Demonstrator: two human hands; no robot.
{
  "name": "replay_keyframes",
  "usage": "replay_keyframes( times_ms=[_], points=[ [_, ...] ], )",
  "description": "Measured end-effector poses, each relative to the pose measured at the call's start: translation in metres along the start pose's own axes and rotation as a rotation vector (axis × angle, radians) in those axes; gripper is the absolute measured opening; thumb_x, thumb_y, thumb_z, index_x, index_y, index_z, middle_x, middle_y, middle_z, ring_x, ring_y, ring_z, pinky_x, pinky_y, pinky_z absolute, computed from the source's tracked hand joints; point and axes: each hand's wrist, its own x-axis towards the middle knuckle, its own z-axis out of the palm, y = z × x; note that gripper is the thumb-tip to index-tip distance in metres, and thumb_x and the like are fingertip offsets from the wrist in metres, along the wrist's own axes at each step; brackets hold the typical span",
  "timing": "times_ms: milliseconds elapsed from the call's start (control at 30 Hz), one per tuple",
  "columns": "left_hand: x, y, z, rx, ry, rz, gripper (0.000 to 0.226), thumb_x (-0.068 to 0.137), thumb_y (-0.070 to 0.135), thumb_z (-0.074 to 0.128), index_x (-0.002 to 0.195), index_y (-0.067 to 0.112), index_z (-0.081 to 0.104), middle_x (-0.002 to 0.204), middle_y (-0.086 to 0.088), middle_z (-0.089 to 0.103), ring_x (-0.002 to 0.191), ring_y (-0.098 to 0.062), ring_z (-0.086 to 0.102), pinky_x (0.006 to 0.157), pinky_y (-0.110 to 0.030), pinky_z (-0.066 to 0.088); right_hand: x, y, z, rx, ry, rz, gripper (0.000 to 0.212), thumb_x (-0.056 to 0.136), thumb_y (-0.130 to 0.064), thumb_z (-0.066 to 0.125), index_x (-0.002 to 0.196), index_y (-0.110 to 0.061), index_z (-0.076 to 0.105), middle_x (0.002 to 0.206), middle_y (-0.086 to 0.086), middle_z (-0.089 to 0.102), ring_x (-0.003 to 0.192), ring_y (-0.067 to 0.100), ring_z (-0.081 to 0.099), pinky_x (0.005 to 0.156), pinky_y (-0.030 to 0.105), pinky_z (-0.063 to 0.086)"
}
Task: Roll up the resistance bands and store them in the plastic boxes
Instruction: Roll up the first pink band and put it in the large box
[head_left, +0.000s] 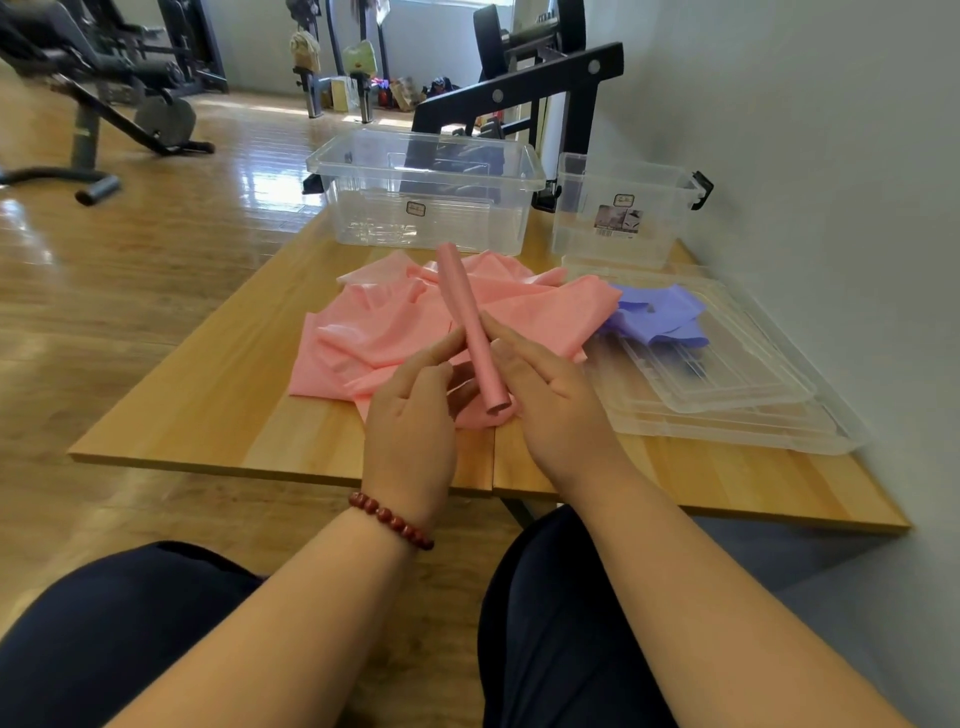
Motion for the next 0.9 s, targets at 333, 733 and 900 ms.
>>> replay_keyframes(
  times_ms=[333, 733, 900],
  points=[
    [0.01, 0.005, -0.01, 0.298, 0.06, 0.204, 0.013, 0.083, 0.019, 0.074, 0.09, 0.029, 0.069, 0.089, 0.009, 0.072, 0.085, -0.001, 0.066, 0.073, -0.019, 0.056, -0.01, 0.0, -0.009, -0.236, -0.001, -0.048, 0.057, 0.091, -0.018, 0.069, 0.142, -0.032, 0.048, 0.121, -0.026, 0.054, 0.108, -0.021, 0.048, 0.083, -0.001, 0.04],
    [0.026, 0.022, -0.032, 0.235, -0.222, 0.112, 0.035, 0.087, 0.005, 0.065, 0.111, 0.03, 0.063, 0.104, 0.014, 0.07, 0.101, 0.002, 0.065, 0.079, -0.013, 0.052, -0.015, 0.006, -0.048, 0.243, 0.125, 0.113, 0.017, 0.07, -0.025, 0.067, 0.087, -0.024, 0.065, 0.098, 0.006, 0.058, 0.092, 0.019, 0.057, 0.079, 0.032, 0.048],
    [0.025, 0.029, -0.028, 0.245, -0.211, 0.196, 0.019, 0.086, 0.011, 0.067, 0.099, 0.025, 0.068, 0.084, 0.013, 0.073, 0.087, -0.004, 0.068, 0.076, -0.015, 0.052, -0.02, -0.006, -0.061, 0.327, 0.213, 0.087, 0.013, 0.076, -0.024, 0.077, 0.087, -0.021, 0.071, 0.097, 0.002, 0.064, 0.089, 0.015, 0.063, 0.07, 0.027, 0.053]
  ],
)
